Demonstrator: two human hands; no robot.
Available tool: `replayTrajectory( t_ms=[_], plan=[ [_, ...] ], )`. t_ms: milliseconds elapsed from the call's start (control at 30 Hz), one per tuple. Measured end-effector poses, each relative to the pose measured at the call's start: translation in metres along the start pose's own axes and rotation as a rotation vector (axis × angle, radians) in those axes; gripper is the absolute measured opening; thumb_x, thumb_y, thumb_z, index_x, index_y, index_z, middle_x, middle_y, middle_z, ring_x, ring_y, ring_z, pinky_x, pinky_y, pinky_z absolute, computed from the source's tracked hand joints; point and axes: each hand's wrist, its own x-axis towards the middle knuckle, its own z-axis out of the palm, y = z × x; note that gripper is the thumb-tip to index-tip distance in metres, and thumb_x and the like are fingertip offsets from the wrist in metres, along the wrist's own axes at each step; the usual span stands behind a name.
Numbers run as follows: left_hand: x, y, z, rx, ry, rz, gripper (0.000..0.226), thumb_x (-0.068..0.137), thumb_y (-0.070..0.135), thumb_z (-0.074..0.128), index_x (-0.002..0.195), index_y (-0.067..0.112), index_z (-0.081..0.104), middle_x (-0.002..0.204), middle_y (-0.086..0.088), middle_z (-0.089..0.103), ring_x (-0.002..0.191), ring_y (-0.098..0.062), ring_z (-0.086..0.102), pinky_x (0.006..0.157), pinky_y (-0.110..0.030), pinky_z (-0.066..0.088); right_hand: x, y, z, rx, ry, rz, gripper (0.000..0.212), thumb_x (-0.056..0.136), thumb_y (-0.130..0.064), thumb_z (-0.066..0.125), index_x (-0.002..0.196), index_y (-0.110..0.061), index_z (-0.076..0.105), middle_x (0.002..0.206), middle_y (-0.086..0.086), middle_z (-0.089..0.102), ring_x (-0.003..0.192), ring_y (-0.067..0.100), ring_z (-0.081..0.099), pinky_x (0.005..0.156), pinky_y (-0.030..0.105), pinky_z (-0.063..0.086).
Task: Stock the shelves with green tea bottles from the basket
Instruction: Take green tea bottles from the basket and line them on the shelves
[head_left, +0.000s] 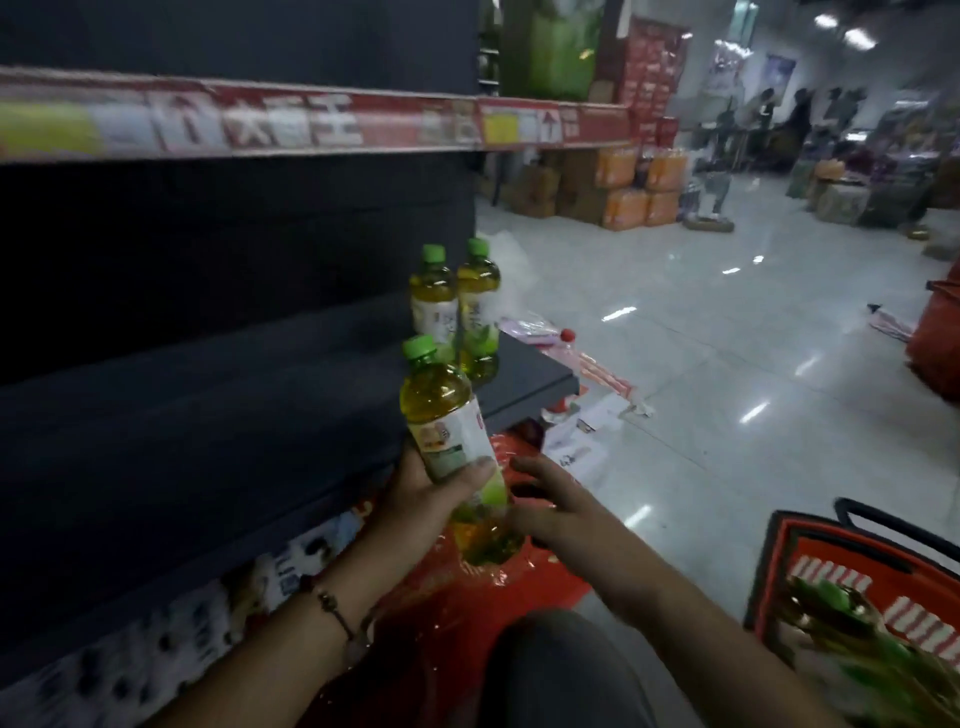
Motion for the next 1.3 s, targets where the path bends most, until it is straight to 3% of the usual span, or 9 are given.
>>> replayTrajectory(
  t_ms=[100,200,367,467,567,700,934,1134,1300],
  plan=[
    [0.005,-0.006,-0.035,-0.063,0.067,-0.095,0.074,0.058,0.061,0.080,0.124,0.039,0.053,0.112,0.009,0.073,0.101,-0.013,0.071,0.095,-0.044,0.054,0.035,0.008,0.046,-0.062,-0.104,-0.139,0.050,0.085,-0.017,0.074,0.125,-0.036,0.050,0.106,-0.005,0.067,0.091,0.015,0.071,0.083,0.036,0.060],
    [0.013,-0.004,-0.067,-0.100,0.090,-0.123,0.084,0.053,0.061,0.079,0.129,0.035,0.055,0.112,0.004,0.074,0.101,-0.020,0.072,0.095,-0.048,0.054,0.062,0.010,0.079,-0.075,-0.058,-0.248,0.051,0.081,-0.014,0.076,0.126,-0.030,0.056,0.100,0.000,0.070,0.077,0.013,0.070,0.071,0.032,0.059],
    [0.036,0.002,-0.113,0.074,0.088,-0.130,0.054,0.070,0.047,0.080,0.117,0.026,0.062,0.103,0.003,0.075,0.090,-0.009,0.073,0.073,-0.025,0.058,0.106,0.015,0.111,-0.244,0.126,-0.379,0.051,0.075,-0.023,0.076,0.118,-0.044,0.058,0.105,-0.011,0.066,0.093,0.007,0.064,0.079,0.041,0.058],
    [0.055,-0.006,-0.114,0.001,0.204,-0.031,0.027,0.083,0.021,0.077,0.106,0.026,0.064,0.099,0.004,0.076,0.091,-0.012,0.073,0.066,-0.023,0.056,0.131,0.013,0.121,-0.306,0.283,-0.431,0.065,0.076,-0.026,0.081,0.134,-0.034,0.053,0.117,-0.014,0.057,0.104,0.002,0.056,0.086,0.028,0.053],
    [0.076,-0.012,-0.107,-0.103,0.293,0.078,0.040,0.083,0.002,0.074,0.112,0.024,0.058,0.103,-0.001,0.074,0.093,-0.010,0.072,0.068,-0.022,0.056,0.155,0.010,0.126,-0.244,0.362,-0.468,0.068,0.080,-0.024,0.080,0.140,-0.027,0.048,0.124,-0.015,0.051,0.112,-0.003,0.050,0.093,0.020,0.048],
    [0.100,-0.017,-0.099,-0.142,0.374,0.157,0.063,0.081,-0.002,0.075,0.124,0.033,0.044,0.110,0.005,0.069,0.096,-0.002,0.070,0.072,-0.018,0.055,0.184,0.011,0.129,-0.074,0.330,-0.449,0.053,0.089,-0.027,0.070,0.136,-0.028,0.047,0.130,-0.014,0.052,0.120,-0.001,0.051,0.102,0.033,0.049],
    [0.136,-0.027,-0.090,0.003,0.379,0.242,0.052,0.088,-0.001,0.069,0.123,0.031,0.047,0.114,0.012,0.065,0.103,0.003,0.066,0.076,-0.013,0.052,0.221,0.018,0.110,-0.132,0.332,-0.444,0.053,0.089,-0.026,0.070,0.138,-0.031,0.049,0.120,-0.021,0.061,0.112,-0.005,0.057,0.093,0.024,0.051],
    [0.152,-0.032,-0.082,0.247,0.449,0.257,0.058,0.088,0.013,0.072,0.131,0.041,0.046,0.109,0.027,0.055,0.094,0.023,0.054,0.072,-0.004,0.047,0.240,0.017,0.101,-0.144,0.386,-0.435,0.052,0.090,-0.020,0.067,0.139,-0.028,0.050,0.127,-0.010,0.064,0.115,0.006,0.060,0.097,0.039,0.053],
    [0.164,-0.037,-0.075,0.334,0.487,0.258,0.070,0.085,0.006,0.074,0.147,0.024,0.044,0.122,0.004,0.061,0.093,0.008,0.058,0.073,-0.003,0.046,0.242,0.014,0.095,-0.125,0.310,-0.452,0.060,0.090,-0.021,0.065,0.146,-0.026,0.045,0.137,-0.011,0.058,0.124,0.004,0.055,0.103,0.036,0.050]
  ],
)
